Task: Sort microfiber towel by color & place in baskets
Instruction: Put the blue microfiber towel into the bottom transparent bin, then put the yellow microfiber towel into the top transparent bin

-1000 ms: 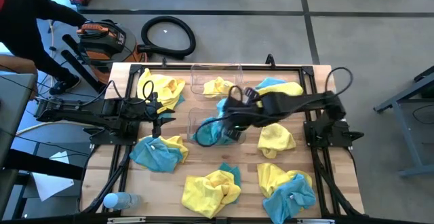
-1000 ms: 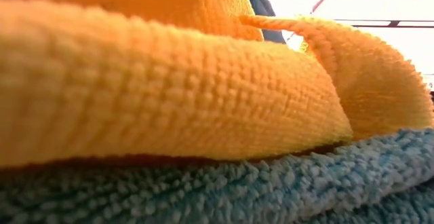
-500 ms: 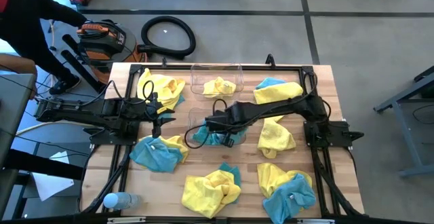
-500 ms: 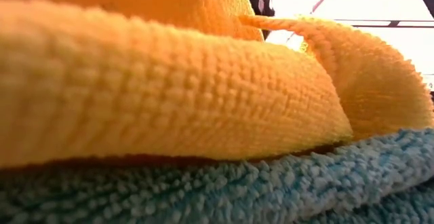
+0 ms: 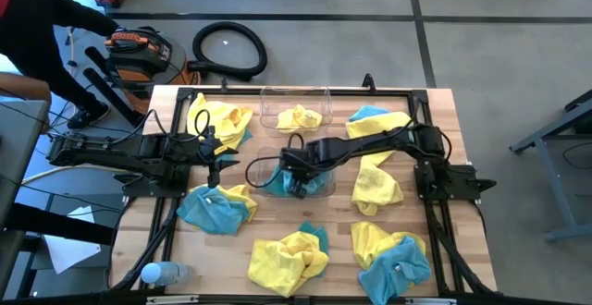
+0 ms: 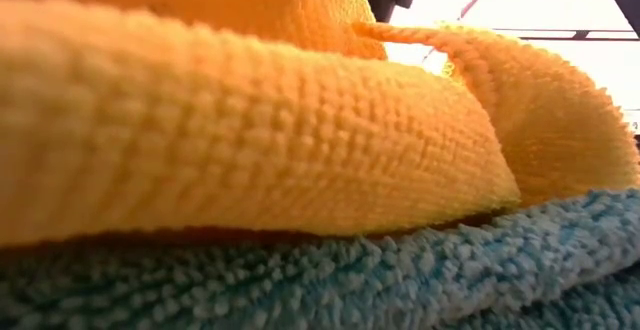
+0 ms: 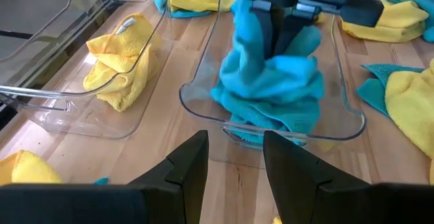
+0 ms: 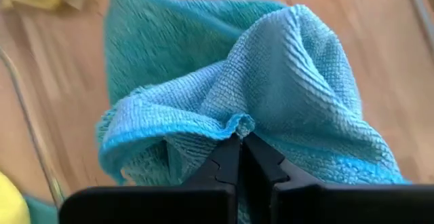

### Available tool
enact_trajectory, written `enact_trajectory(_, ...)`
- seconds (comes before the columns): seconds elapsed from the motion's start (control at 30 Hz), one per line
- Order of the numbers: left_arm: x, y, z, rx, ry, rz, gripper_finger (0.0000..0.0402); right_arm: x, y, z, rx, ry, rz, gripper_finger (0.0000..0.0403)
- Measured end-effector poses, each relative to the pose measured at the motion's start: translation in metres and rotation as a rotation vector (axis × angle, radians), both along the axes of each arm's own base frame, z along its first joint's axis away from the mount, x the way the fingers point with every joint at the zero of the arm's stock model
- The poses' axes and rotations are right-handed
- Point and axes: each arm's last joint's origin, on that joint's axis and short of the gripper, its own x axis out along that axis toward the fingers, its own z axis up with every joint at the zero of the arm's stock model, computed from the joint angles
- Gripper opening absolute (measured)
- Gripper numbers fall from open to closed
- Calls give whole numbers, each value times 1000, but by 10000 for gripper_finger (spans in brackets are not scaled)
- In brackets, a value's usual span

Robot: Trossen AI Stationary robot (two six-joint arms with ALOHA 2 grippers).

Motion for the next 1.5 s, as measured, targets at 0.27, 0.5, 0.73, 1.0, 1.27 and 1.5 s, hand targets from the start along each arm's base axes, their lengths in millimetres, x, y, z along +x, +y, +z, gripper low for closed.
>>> enact_trajectory(0.27, 0, 0, 0, -4, 0, 2, 131, 3, 1, -15, 54, -85, -2, 9)
enact_trajectory(0.5, 0, 0, 0, -4, -1, 3, 131, 6, 2, -9, 62, -103, -9, 77)
enact_trajectory(0.73, 0, 0, 0, -4, -1, 3, 131, 11, 1, 25, 72, -84, -7, 123)
enact_trajectory(1.0, 0, 0, 0, -5, 1, 3, 131, 5, 11, 72, -101, -39, 13, 113)
enact_trajectory(1.27, 0, 0, -1, -6, 8, 4, 131, -45, 24, 112, -169, -87, -26, 74)
enact_trajectory(1.5, 3, 0, -2, -95, -4, 54, 131, -130, 45, 108, -182, -178, -213, 36)
